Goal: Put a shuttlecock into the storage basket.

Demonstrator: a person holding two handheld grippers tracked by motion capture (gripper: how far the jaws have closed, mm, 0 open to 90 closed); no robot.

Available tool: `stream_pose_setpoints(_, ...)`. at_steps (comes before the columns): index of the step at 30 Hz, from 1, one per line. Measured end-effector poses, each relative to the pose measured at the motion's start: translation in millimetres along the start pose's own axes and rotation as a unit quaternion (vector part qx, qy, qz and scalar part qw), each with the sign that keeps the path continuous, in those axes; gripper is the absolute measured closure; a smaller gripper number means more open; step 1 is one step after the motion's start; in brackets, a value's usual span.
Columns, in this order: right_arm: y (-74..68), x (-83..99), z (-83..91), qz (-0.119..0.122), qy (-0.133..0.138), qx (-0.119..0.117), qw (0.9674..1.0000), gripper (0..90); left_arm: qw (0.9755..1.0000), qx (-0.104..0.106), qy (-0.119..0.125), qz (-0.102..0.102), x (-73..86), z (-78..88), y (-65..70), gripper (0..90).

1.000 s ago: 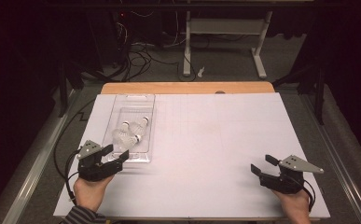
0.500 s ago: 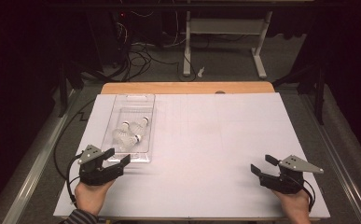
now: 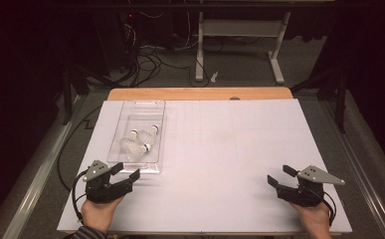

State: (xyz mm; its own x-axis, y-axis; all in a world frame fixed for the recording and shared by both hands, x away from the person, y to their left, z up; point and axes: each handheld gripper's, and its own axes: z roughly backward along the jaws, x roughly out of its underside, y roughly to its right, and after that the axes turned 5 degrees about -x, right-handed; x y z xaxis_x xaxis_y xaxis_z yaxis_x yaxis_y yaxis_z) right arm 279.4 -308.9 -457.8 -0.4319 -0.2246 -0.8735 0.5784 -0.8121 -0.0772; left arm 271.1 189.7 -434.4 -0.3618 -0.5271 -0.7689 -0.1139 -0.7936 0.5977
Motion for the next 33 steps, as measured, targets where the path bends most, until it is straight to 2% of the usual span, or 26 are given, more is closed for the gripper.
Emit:
stream_pose_setpoints(7, 0.0, 0.1, -0.1, 0.000, -0.001, 0.000, 1.0000, 29.9, 1.0000, -0.002, 0.006, 0.006, 4.4, -0.7, 0.3, 31.6)
stream_pose_setpoints(8, 0.0, 0.1, -0.1, 0.000, -0.001, 0.000, 1.0000, 29.9, 0.9788, -0.001, -0.117, -0.168, -2.7, 15.7, -23.5, 31.6)
stream_pose_setpoints(9, 0.1, 0.1, -0.1, 0.000, -0.001, 0.000, 1.0000, 29.9, 0.9726, -0.001, -0.132, -0.191, -4.4, 17.5, -26.9, 31.6)
stream_pose_setpoints(10, 0.1, 0.1, -0.2, -0.001, -0.001, 0.000, 1.0000, 29.9, 0.9949, -0.003, -0.052, -0.086, 4.1, 7.3, -14.4, 31.6)
stream_pose_setpoints(11, 0.2, 0.1, -0.1, -0.001, -0.001, 0.000, 1.0000, 29.9, 0.9951, -0.003, -0.052, -0.084, 4.4, 7.4, -14.5, 31.6)
stream_pose_setpoints(12, 0.2, 0.1, -0.1, -0.001, -0.001, 0.000, 1.0000, 29.9, 0.9846, -0.002, -0.098, -0.145, 0.4, 13.6, -22.5, 31.5)
stream_pose_setpoints(13, 0.3, 0.1, -0.1, -0.001, -0.001, 0.000, 1.0000, 29.9, 0.9838, -0.002, -0.101, -0.148, 0.3, 14.0, -23.2, 31.5)
stream_pose_setpoints(15, 0.4, 0.1, -0.1, -0.001, -0.001, 0.000, 1.0000, 29.9, 0.9803, 0.000, -0.114, -0.161, 0.1, 15.2, -25.5, 31.5)
stream_pose_setpoints(16, 0.4, 0.1, -0.1, -0.001, 0.000, 0.000, 1.0000, 29.9, 0.9750, -0.001, -0.130, -0.180, -0.8, 16.7, -28.6, 31.5)
stream_pose_setpoints(17, 0.3, 0.1, -0.1, -0.001, -0.001, 0.000, 1.0000, 29.9, 0.9722, -0.001, -0.138, -0.189, -1.4, 17.7, -30.2, 31.5)
stream_pose_setpoints(18, 0.2, 0.1, -0.1, -0.001, -0.001, 0.000, 1.0000, 29.9, 0.9718, 0.000, -0.140, -0.190, -1.1, 17.7, -30.9, 31.5)
stream_pose_setpoints(19, 0.3, 0.1, -0.1, -0.001, -0.001, 0.000, 1.0000, 29.9, 0.9692, 0.000, -0.146, -0.198, -1.8, 18.6, -32.2, 31.4)
stream_pose_setpoints(20, 0.3, 0.1, -0.1, -0.001, 0.000, 0.000, 1.0000, 29.9, 0.9683, 0.001, -0.148, -0.201, -2.1, 19.1, -33.0, 31.5)
stream_pose_setpoints(24, 0.3, 0.1, -0.2, -0.001, -0.001, 0.000, 1.0000, 30.0, 0.9671, 0.001, -0.151, -0.205, -2.7, 19.9, -35.9, 31.5)
stream_pose_setpoints(25, 0.3, 0.1, -0.2, -0.001, -0.001, 0.000, 1.0000, 29.9, 0.9640, 0.000, -0.160, -0.213, -3.6, 20.7, -37.8, 31.5)
stream_pose_setpoints(26, 0.3, 0.1, -0.2, -0.001, -0.001, 0.000, 1.0000, 29.9, 0.9626, 0.000, -0.164, -0.215, -3.9, 21.0, -39.2, 31.5)
stream_pose_setpoints(27, 0.3, 0.1, -0.2, -0.001, -0.001, 0.000, 1.0000, 29.9, 0.9999, -0.004, -0.009, 0.004, 9.3, 0.8, -12.2, 31.5)
stream_pose_setpoints(33, 0.2, 0.1, -0.1, -0.001, -0.001, 0.001, 1.0000, 29.9, 0.9999, -0.008, -0.009, 0.007, 9.4, 0.3, -15.2, 31.6)
